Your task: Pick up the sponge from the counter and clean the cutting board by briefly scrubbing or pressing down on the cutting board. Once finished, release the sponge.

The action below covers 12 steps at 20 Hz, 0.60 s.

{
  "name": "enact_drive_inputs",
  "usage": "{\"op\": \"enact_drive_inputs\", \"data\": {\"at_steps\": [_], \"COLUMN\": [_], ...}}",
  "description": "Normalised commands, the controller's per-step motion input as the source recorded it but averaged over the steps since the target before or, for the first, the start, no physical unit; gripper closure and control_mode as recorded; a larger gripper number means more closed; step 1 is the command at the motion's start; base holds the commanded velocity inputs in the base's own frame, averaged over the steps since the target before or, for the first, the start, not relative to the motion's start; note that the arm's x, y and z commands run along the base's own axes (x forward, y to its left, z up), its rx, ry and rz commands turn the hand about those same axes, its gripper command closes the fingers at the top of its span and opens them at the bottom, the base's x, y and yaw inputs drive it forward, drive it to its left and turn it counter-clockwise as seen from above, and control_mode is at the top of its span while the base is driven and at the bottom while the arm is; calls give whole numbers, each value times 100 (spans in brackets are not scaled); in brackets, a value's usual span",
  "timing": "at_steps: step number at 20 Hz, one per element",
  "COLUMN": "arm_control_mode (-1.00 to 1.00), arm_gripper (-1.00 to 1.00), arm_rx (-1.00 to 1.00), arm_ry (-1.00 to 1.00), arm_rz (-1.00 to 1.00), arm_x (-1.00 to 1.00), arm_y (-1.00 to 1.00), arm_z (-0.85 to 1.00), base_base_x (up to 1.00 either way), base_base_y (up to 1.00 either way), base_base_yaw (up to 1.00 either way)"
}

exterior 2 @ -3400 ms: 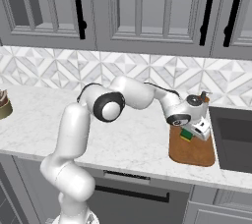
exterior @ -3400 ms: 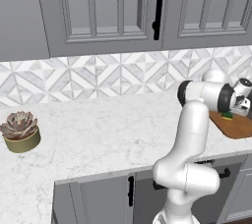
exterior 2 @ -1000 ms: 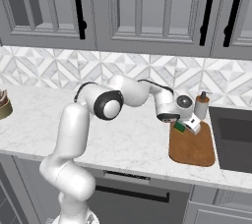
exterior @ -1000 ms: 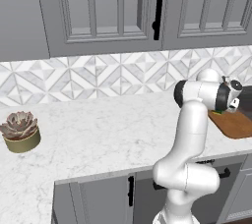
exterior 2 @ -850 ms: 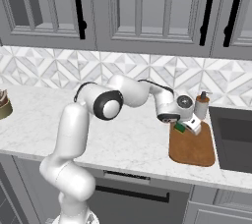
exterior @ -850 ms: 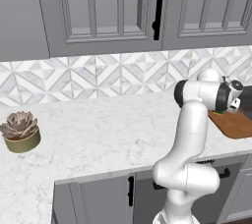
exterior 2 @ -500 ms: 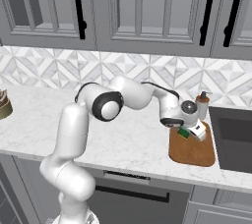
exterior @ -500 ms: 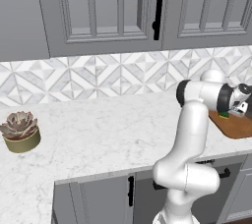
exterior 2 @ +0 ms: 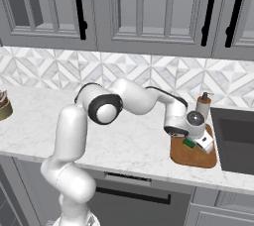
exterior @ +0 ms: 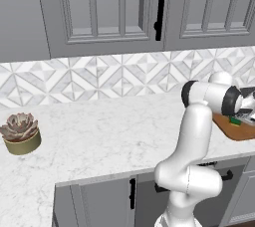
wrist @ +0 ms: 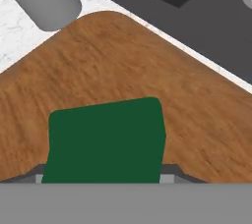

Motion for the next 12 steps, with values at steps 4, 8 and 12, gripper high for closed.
{"op": "enact_drive_inputs", "data": {"at_steps": [4,8,12], "arm_control_mode": [-100,-100,-100], "arm_gripper": [100,100,100], "arm_rx": [0,0,0], "arm_ry": [0,0,0], "arm_rz": [-3,-3,-3], "arm_x": [-69,-70,-57], "arm_y": [-14,-14,-11], "arm_z": [-23,-23,-24], "base_base_x": [0,0,0], "base_base_y": [0,0,0], "base_base_yaw": [0,0,0]}}
